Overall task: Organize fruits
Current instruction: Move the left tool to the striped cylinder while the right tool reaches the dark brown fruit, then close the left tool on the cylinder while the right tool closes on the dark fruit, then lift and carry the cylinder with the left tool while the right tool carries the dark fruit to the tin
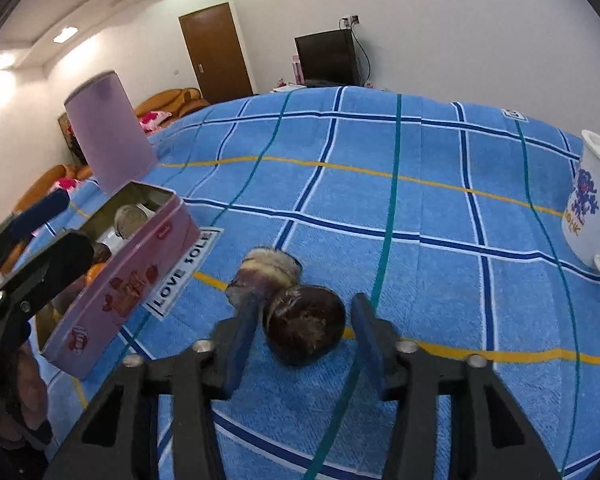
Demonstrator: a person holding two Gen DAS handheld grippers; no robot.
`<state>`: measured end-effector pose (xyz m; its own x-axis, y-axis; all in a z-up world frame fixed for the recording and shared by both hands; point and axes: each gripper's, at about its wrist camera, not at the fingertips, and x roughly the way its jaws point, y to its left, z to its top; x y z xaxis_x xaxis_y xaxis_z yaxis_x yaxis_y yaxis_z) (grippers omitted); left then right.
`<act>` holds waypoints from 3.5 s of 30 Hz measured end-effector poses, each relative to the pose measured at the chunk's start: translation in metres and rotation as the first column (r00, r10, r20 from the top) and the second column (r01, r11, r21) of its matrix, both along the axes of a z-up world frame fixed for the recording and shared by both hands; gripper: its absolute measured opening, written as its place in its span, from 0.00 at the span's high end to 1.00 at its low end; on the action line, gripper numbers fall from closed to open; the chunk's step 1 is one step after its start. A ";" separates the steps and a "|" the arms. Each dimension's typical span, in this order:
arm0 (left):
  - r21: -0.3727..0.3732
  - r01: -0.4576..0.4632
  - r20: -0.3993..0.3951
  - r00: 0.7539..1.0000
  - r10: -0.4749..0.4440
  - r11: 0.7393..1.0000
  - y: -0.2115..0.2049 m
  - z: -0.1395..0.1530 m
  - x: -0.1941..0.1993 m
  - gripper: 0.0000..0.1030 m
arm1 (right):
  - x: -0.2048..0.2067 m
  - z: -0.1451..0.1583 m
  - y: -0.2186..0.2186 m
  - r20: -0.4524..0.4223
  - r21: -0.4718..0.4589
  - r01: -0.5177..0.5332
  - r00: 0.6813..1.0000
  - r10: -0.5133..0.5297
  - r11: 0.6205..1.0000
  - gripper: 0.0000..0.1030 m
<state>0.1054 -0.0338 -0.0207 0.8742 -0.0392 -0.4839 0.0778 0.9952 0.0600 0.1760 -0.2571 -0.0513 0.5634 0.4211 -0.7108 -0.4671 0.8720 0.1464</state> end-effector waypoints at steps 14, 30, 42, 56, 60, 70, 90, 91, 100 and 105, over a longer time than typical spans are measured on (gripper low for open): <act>0.005 0.035 -0.095 0.995 -0.034 0.999 -0.032 -0.020 0.031 0.04 | -0.005 0.010 -0.042 0.081 -0.012 0.203 0.976 -0.201 0.979 0.58; -0.090 0.119 -0.309 0.941 -0.141 0.989 -0.060 -0.056 0.081 0.53 | -0.008 0.013 -0.047 0.109 -0.026 0.250 0.963 -0.246 0.968 0.58; -0.106 0.133 -0.294 0.943 -0.158 0.985 -0.057 -0.055 0.077 0.56 | -0.014 0.017 -0.044 0.140 -0.023 0.234 0.963 -0.229 0.972 0.58; -0.079 0.141 -0.187 0.970 -0.154 0.987 -0.056 -0.041 0.059 0.56 | -0.025 0.026 -0.046 0.205 0.014 0.208 0.957 -0.207 0.978 0.58; -0.069 0.138 -0.158 0.976 -0.147 0.988 -0.057 -0.037 0.054 0.56 | -0.029 0.028 -0.046 0.222 0.023 0.205 0.953 -0.205 0.978 0.58; -0.066 0.125 -0.090 0.987 -0.131 0.990 -0.054 -0.030 0.044 0.56 | -0.038 0.033 -0.047 0.272 0.040 0.199 0.941 -0.202 0.979 0.58; -0.042 0.106 0.021 0.994 -0.106 0.993 -0.054 -0.019 0.023 0.56 | -0.057 0.041 -0.047 0.364 0.063 0.189 0.910 -0.199 0.980 0.58; -0.041 0.106 0.027 0.994 -0.105 0.993 -0.054 -0.019 0.022 0.56 | -0.057 0.041 -0.047 0.366 0.063 0.188 0.909 -0.199 0.980 0.58; -0.039 0.098 0.066 0.993 -0.095 0.994 -0.052 -0.016 0.016 0.56 | -0.064 0.043 -0.048 0.401 0.072 0.186 0.894 -0.199 0.980 0.58; -0.034 0.097 0.086 0.992 -0.093 0.995 -0.052 -0.014 0.012 0.56 | -0.067 0.044 -0.048 0.413 0.074 0.187 0.888 -0.201 0.980 0.58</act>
